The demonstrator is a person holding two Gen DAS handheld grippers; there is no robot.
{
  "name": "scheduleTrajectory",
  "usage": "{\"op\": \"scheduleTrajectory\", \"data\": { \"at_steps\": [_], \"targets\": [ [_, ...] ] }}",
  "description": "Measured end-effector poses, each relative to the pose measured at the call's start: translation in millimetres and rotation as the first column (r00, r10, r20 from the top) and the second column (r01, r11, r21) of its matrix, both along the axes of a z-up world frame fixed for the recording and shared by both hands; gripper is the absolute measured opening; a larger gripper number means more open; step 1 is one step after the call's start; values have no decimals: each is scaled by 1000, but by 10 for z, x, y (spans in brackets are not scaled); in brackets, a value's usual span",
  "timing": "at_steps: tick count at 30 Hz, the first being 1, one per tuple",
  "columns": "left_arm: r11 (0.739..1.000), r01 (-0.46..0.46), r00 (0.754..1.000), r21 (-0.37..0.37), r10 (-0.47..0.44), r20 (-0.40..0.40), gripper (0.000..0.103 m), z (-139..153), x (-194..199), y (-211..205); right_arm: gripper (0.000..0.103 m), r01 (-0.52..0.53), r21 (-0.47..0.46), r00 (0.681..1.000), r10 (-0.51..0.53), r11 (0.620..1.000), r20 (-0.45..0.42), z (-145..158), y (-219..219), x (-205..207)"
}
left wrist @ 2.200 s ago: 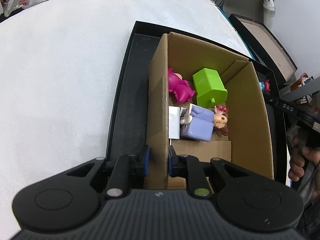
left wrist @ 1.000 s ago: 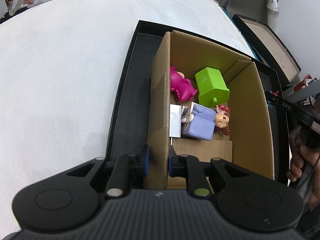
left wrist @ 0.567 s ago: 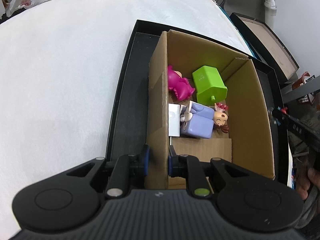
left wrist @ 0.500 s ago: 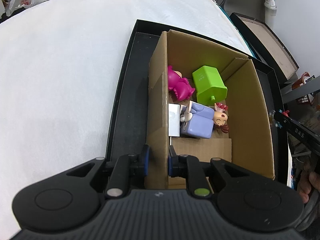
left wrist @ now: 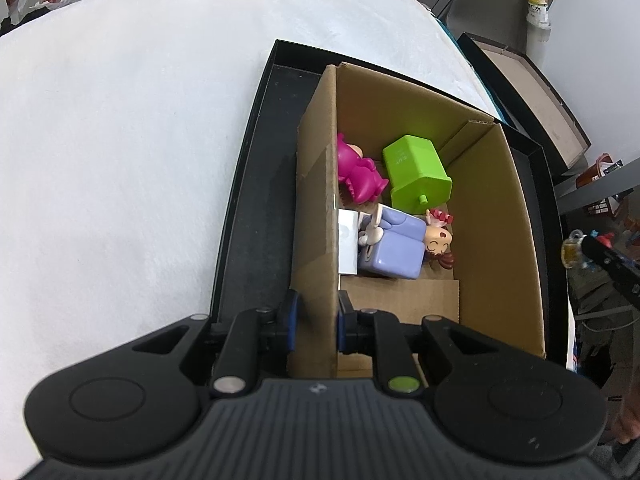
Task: Organize rigid objects
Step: 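Lift the blue figurine with the right gripper and carry it over the box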
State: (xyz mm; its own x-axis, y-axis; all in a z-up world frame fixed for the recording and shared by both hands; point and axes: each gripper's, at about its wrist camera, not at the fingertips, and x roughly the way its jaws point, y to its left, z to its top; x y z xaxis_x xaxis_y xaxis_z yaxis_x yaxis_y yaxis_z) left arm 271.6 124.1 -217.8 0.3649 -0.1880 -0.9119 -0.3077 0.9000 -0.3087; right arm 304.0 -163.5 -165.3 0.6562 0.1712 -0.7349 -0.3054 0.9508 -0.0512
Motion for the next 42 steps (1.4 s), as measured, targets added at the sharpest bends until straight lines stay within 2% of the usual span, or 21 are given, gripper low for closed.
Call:
{"op": "scheduleTrajectory", "data": {
  "at_steps": [16, 29, 42],
  "targets": [
    [999, 10, 1000, -45, -9, 19, 19, -15, -19, 96, 26, -53, -67, 996, 57, 996, 62, 512, 412, -91],
    [997, 32, 998, -68, -29, 51, 20, -31, -44, 138, 26, -110, -150, 991, 119, 983, 54, 540, 973, -135],
    [993, 38, 997, -109, -31, 66, 22, -61, -43, 211, 26, -164, -189, 984, 175, 968, 41, 533, 1480, -76]
  ]
}}
